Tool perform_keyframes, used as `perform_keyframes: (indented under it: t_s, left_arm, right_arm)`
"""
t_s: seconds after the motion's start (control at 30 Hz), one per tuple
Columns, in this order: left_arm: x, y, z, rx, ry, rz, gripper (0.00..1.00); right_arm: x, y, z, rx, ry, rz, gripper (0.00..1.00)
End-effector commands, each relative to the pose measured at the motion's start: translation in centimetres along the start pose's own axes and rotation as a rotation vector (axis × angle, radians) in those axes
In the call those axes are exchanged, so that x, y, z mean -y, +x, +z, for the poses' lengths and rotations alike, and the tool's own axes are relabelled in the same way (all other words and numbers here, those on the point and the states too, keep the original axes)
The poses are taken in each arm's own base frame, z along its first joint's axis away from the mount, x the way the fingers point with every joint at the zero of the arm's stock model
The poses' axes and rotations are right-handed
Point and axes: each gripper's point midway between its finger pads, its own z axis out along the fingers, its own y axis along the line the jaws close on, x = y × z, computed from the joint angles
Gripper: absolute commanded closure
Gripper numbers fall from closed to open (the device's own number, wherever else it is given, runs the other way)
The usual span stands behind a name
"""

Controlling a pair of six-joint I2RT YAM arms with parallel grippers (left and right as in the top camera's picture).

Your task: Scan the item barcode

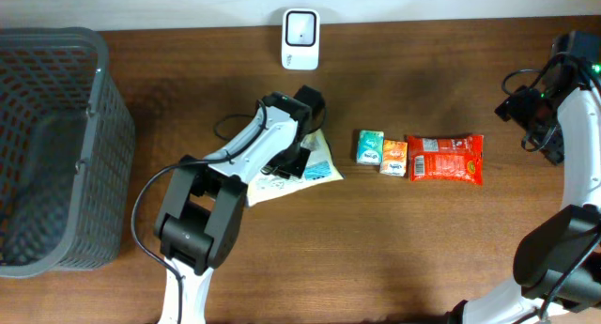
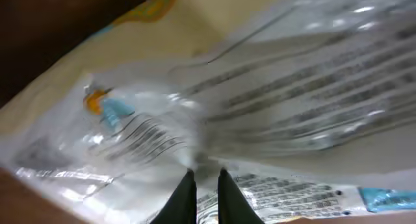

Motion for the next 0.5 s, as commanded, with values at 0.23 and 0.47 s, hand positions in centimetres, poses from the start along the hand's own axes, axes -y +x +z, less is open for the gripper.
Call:
perform_keyframes:
  t_s: [0.23,0.47]
  left_arm:
    - [7.7,-6.4,-13.3,0.224,0.623,0.021,0.01]
    - [14.5,-8.0,-12.7,0.408,0.362,0.195,0.00]
  right_arm:
    - [0.0,-0.4,-0.6,0.018,-0.008,0.005,0.01]
    - [0.0,-0.4,-0.6,0.018,-0.008,0.005,0.02]
